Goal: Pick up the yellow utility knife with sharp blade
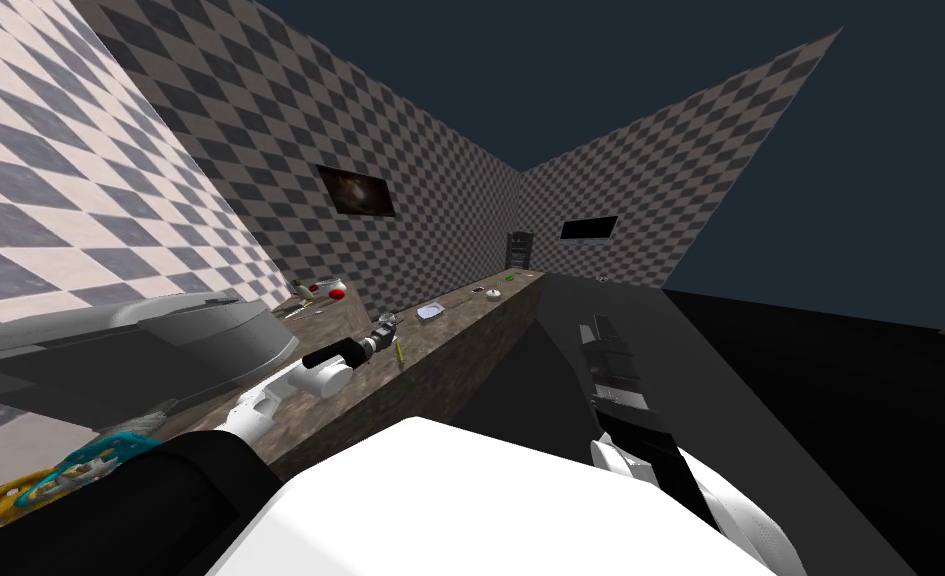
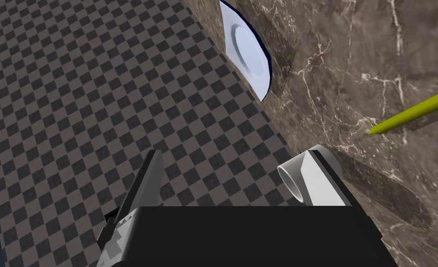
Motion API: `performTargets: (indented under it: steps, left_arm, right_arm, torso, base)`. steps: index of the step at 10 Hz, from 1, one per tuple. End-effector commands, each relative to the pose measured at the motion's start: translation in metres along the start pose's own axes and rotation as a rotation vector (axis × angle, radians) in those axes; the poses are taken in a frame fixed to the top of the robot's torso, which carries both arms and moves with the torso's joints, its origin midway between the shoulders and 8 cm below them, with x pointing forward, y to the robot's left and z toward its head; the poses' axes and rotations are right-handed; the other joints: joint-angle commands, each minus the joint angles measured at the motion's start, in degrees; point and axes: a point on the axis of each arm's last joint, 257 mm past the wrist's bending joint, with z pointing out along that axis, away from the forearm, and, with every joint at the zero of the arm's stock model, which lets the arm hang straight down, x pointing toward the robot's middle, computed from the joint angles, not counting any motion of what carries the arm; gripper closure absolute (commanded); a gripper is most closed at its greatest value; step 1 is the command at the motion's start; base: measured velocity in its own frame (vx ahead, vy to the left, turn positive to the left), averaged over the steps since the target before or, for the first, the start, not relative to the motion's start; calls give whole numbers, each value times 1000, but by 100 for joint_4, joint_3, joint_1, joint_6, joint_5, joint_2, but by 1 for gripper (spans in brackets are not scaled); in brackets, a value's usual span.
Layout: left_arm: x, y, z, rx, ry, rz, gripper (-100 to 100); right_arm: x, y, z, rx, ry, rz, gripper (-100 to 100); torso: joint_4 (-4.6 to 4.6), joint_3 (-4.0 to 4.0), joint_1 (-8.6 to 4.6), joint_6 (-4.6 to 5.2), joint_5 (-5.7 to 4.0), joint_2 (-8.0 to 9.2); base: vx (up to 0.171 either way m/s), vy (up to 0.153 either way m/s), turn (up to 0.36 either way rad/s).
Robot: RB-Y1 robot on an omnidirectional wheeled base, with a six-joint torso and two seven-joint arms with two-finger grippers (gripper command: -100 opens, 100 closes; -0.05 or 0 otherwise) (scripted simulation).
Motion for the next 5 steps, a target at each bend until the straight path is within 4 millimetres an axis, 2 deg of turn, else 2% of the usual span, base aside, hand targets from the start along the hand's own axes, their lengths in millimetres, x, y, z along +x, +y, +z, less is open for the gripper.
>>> performTargets:
  steps: [1, 2, 3, 4, 5]
  left_arm:
    - [-4, 25, -2, -88, 18, 37, -100]
    - [-3, 29, -2, -100, 20, 37, -100]
    - [-7, 48, -5, -168, 35, 68, -100]
    - [-6, 51, -6, -180, 38, 68, -100]
    - [-10, 68, -10, -238, 52, 98, -100]
  right_arm:
    - [0, 0, 0, 0, 0, 0, 0]
    - [0, 0, 0, 0, 0, 0, 0]
    - [0, 0, 0, 0, 0, 0, 0]
    - [0, 0, 0, 0, 0, 0, 0]
    - [0, 0, 0, 0, 0, 0, 0]
  torso:
    - [0, 0, 0, 0, 0, 0]
    - [0, 0, -4, 2, 0, -1]
    - [0, 1, -1, -1, 0, 2]
    - [0, -1, 1, 1, 0, -2]
    - [0, 0, 1, 0, 1, 0]
  base:
    - [52, -31, -75]
    - [46, -19, -25]
    - [60, -15, -59]
    - [53, -15, -38]
    - [57, -26, -83]
